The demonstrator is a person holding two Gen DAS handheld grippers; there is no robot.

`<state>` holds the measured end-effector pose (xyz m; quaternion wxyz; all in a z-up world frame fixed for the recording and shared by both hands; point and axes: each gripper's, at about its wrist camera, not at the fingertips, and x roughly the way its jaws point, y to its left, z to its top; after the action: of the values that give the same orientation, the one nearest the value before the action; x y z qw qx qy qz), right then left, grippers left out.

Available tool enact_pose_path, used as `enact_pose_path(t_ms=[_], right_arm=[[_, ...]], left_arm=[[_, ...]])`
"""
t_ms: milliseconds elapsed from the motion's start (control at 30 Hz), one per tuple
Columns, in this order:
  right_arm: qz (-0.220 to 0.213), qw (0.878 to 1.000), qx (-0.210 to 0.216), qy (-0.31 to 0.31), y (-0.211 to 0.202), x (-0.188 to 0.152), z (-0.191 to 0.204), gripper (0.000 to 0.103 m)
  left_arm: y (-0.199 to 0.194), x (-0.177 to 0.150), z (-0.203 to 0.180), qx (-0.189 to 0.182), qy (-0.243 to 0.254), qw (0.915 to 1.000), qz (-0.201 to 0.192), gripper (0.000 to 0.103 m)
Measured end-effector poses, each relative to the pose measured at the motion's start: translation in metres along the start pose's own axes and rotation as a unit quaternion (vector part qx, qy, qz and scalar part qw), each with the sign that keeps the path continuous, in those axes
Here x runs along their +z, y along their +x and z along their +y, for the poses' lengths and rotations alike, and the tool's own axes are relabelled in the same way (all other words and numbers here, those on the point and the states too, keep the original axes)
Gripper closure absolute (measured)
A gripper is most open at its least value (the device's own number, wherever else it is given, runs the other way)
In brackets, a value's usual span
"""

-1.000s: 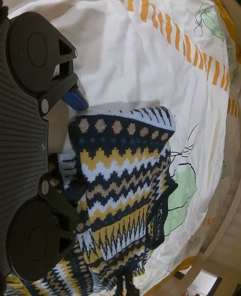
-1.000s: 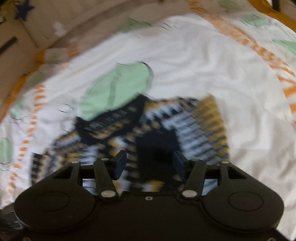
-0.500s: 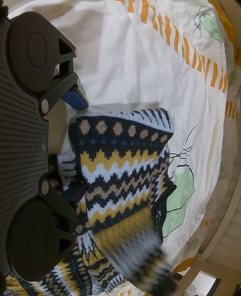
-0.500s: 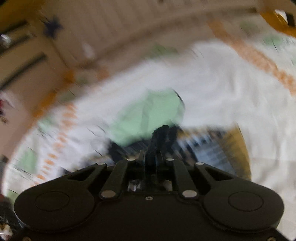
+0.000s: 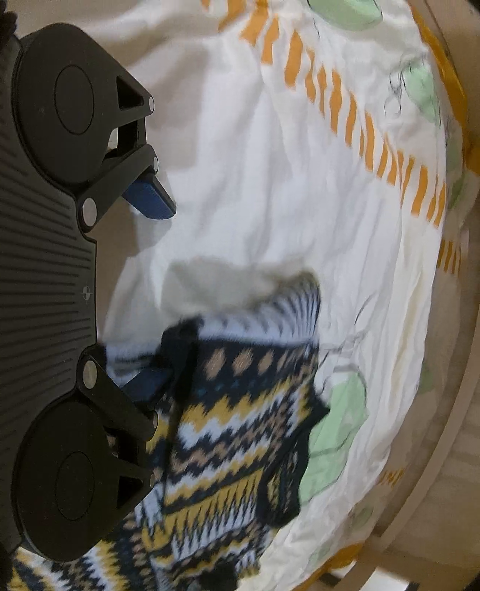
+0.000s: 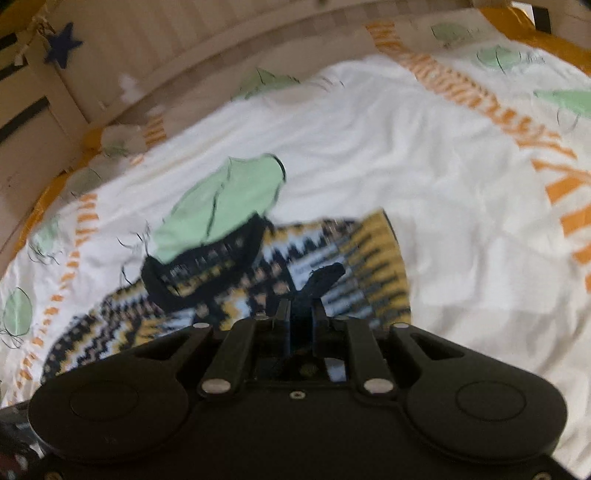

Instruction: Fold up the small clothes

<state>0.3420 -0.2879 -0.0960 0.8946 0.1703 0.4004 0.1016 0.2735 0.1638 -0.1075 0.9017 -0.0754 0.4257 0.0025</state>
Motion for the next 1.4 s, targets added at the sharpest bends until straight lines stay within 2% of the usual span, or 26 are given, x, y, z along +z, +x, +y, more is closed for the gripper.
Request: enact_pose_path(t_ms=[100, 167, 233, 367, 433, 533, 633, 700, 767, 833, 900, 1067, 1400], right_arm=[[-0.002, 1.000, 0.001, -0.005, 0.000, -0.007, -0.004, 0.079], [-0.006, 1.000, 0.003, -0.004, -0.001, -0.010, -0.009, 0.079], [-0.008, 1.000, 0.008, 0.001, 0.002, -0.012, -0.013, 0.079], [-0.014, 1.000, 0.018, 0.002, 0.003, -0.018, -0.018, 0.079], [-0.014, 1.000, 0.021, -0.002, 0.004, -0.018, -0.019, 0.079], [-0.012, 1.000, 0.026, -0.001, 0.006, -0.016, -0.020, 0.079], [-0.010, 1.000, 0.027, -0.006, 0.007, -0.016, -0.020, 0.079], [-0.008, 1.000, 0.026, -0.013, 0.006, -0.016, -0.019, 0.079], [-0.008, 1.000, 0.025, -0.018, 0.006, -0.016, -0.019, 0.079], [-0.007, 1.000, 0.025, -0.018, 0.006, -0.015, -0.019, 0.080], [-0.008, 1.000, 0.024, -0.018, 0.008, -0.015, -0.019, 0.080], [-0.013, 0.999, 0.021, -0.025, 0.008, -0.014, -0.014, 0.081], [-0.055, 0.997, 0.051, -0.021, -0.008, -0.002, -0.010, 0.083]], left_arm=[[-0.006, -0.002, 0.014, 0.024, -0.033, 0.9992, -0.001, 0.016], [-0.008, -0.002, 0.024, 0.056, -0.046, 0.9973, -0.004, 0.016], [-0.020, -0.001, 0.031, 0.082, -0.068, 0.9940, -0.026, 0.017], [-0.059, 0.018, 0.026, 0.082, -0.067, 0.9892, -0.101, 0.016], [-0.066, 0.033, 0.014, 0.064, -0.049, 0.9906, -0.110, 0.016], [-0.054, 0.052, -0.009, 0.029, -0.019, 0.9946, -0.098, 0.016], [-0.028, 0.057, -0.022, 0.038, 0.012, 0.9956, -0.085, 0.016], [-0.005, 0.050, -0.019, 0.046, 0.021, 0.9969, -0.061, 0.016], [0.014, 0.036, -0.010, 0.058, 0.015, 0.9977, -0.031, 0.016], [0.023, 0.024, 0.006, 0.055, -0.023, 0.9982, -0.004, 0.015], [0.022, 0.021, 0.016, 0.039, -0.052, 0.9979, -0.002, 0.014], [0.020, 0.020, 0.015, 0.041, -0.047, 0.9981, -0.002, 0.014], [0.020, 0.022, 0.013, 0.040, -0.050, 0.9979, -0.007, 0.014]])
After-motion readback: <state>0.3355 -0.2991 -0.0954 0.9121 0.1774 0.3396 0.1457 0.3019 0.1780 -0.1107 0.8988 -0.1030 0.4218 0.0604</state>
